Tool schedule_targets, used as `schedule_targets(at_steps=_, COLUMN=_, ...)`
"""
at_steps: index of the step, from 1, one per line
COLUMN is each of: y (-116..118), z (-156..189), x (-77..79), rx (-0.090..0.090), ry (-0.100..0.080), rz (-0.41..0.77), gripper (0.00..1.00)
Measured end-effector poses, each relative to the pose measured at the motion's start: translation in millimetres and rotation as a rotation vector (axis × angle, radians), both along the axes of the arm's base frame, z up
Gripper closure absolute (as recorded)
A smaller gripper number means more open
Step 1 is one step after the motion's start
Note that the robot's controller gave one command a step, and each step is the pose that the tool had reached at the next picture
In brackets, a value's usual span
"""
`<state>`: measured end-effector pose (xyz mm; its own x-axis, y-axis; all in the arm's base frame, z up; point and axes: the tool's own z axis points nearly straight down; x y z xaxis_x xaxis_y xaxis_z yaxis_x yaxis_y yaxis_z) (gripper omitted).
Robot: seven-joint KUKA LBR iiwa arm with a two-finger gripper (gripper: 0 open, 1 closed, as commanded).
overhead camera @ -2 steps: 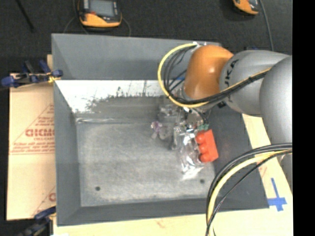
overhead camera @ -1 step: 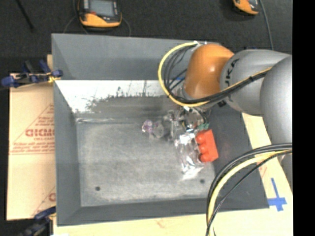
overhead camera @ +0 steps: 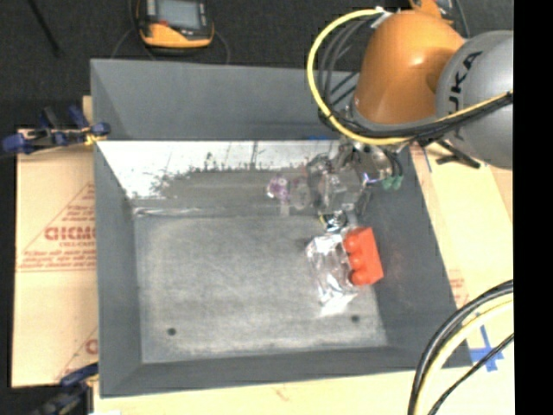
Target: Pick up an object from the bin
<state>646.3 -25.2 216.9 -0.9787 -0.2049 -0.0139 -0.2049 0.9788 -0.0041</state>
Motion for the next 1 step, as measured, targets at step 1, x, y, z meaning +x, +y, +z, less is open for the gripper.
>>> schedule_targets(at_steps=1, y=-13.5, z=32.4, x=-57.2, rx=-0.002, ry=0.009, rz=0.244, gripper=1.00)
